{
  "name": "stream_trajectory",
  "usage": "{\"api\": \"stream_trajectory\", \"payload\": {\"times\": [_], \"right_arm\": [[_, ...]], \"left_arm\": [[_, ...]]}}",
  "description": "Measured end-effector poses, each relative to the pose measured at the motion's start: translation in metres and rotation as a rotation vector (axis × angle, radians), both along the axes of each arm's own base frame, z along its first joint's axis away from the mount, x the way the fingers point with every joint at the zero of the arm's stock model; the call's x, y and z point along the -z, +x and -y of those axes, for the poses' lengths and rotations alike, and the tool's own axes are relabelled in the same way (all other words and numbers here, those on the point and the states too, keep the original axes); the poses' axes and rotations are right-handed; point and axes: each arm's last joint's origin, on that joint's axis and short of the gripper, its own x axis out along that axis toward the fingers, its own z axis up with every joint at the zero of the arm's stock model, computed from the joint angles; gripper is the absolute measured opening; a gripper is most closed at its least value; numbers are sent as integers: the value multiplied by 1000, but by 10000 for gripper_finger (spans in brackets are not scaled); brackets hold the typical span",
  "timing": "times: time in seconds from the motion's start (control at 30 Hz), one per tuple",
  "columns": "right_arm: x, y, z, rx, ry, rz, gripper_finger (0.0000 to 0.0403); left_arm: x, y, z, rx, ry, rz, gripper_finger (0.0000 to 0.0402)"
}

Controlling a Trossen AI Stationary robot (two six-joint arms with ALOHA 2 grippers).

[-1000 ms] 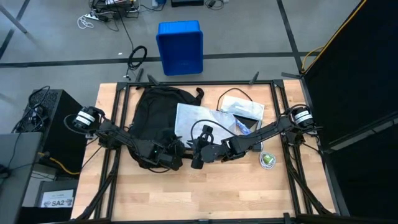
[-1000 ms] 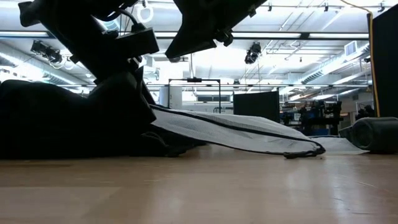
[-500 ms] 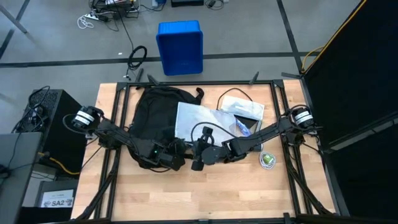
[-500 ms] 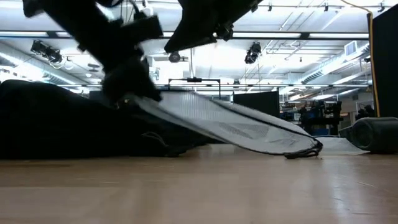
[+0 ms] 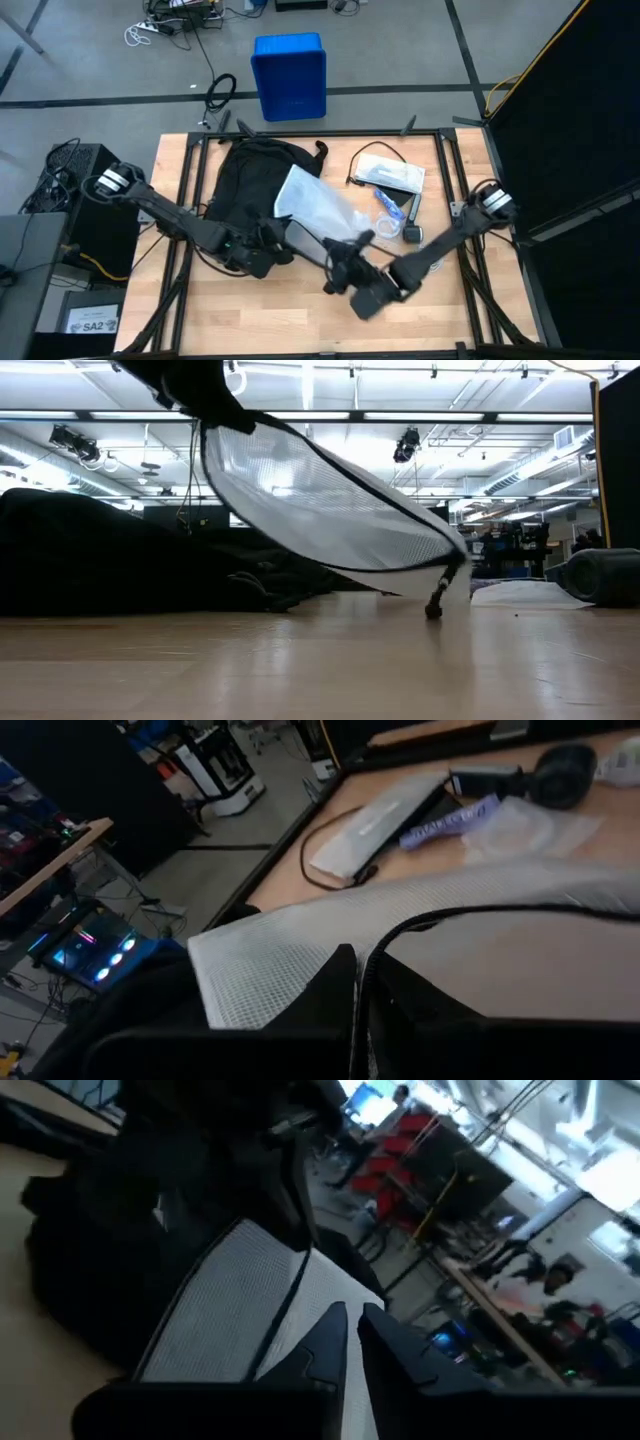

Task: Unpack backpack
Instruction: Put the mini fan into the zip bag

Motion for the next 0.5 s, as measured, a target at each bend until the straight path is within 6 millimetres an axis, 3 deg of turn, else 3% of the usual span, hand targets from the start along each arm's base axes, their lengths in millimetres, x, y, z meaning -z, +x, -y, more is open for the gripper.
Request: {"api": "stream_trajectory", "payload": {"times": [0.27,0.4,0.5], "right_arm": [[-16,-19,-21,-177,222,91,42],[-9,-11,-17,-272,387,73,42],[8,3,-13,-367,477,-11,41]], "left_arm": [[-9,2,2,-13,-1,34,0],[-13,3,2,-16,-10,50,0],[-13,3,2,-24,-26,66,0]]}}
